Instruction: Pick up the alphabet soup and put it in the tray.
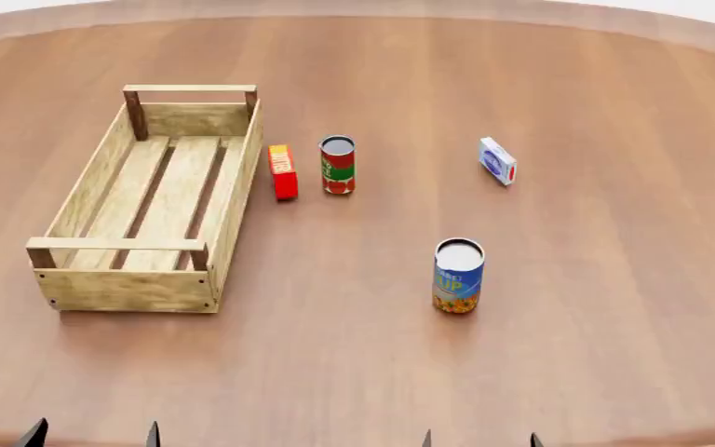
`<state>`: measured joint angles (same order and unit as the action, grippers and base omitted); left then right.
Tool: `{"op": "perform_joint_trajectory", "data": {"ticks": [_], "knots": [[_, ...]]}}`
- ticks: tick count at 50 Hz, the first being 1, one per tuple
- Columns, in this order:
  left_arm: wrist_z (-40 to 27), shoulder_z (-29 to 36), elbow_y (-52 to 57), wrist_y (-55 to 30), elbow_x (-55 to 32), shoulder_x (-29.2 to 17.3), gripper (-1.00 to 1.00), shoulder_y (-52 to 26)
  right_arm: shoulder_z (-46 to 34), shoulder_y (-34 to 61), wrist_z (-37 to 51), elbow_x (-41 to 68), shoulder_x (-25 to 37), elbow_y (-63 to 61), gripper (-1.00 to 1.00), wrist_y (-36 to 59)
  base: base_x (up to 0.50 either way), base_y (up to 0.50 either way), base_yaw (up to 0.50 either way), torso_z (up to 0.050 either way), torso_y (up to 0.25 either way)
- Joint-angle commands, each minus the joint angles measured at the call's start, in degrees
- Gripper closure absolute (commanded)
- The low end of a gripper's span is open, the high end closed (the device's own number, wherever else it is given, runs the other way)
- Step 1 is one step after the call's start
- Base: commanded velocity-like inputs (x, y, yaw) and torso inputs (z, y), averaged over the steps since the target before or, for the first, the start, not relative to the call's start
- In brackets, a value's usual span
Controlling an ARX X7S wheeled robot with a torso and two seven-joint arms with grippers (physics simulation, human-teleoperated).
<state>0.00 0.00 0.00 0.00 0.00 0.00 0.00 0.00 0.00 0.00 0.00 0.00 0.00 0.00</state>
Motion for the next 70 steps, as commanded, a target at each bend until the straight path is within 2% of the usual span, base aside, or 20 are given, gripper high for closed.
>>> {"op": "perform_joint_trajectory", "data": {"ticks": [1,19,70], "knots": [[-1.1,1.1,0.3,0.0,-0.9,-0.9,-1.0,0.1,-0.6,-0.1,1.1,1.8,0.8,-0.2,-1.0,-0.2,0.0,0.0,0.0,0.0,0.0],[-3.7,4.2,0.0,0.0,-3.5,-3.4,-1.0,-0.3,-4.8,0.2,2.7,2.4,3.8,0.1,-1.0,-0.7,0.21,0.13,0.0,0.0,0.0],[-7.0,8.3,-0.9,0.7,-6.6,-6.7,-1.0,-1.1,-8.5,0.8,5.8,5.6,6.9,0.4,-1.0,-1.1,0.45,0.28,0.0,0.0,0.0]]}}
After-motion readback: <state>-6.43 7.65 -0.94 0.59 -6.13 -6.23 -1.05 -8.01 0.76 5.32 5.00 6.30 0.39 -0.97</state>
